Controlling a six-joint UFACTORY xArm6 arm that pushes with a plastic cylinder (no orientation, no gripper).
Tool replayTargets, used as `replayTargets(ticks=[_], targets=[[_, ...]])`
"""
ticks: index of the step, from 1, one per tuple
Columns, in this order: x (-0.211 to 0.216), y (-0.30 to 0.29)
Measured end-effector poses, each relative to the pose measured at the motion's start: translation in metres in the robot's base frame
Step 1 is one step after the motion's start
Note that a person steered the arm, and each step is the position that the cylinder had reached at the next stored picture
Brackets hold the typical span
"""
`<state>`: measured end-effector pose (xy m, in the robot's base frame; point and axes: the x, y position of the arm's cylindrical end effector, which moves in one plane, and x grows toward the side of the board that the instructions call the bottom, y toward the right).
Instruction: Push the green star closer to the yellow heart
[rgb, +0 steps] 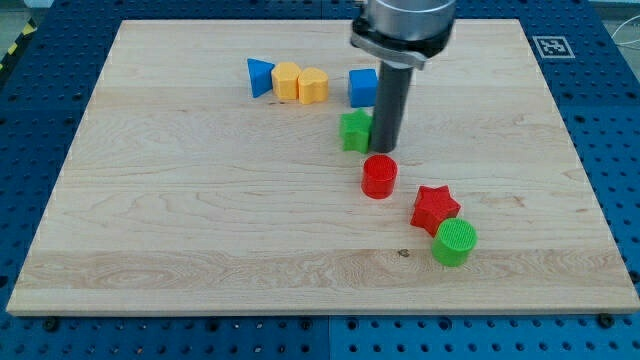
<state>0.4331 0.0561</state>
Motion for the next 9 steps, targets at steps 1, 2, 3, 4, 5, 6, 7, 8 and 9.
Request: replayTargets(ticks=[1,2,3,4,5,6,7,8,9], targets=[[-0.003,-0.034],[-0.004,-0.041],[-0.004,-0.041],[0.000,-0.041],[0.005,-0.052],[0.007,-0.070],[-0.008,-0.093],[-0.030,-0.101],[-0.036,-0.101]])
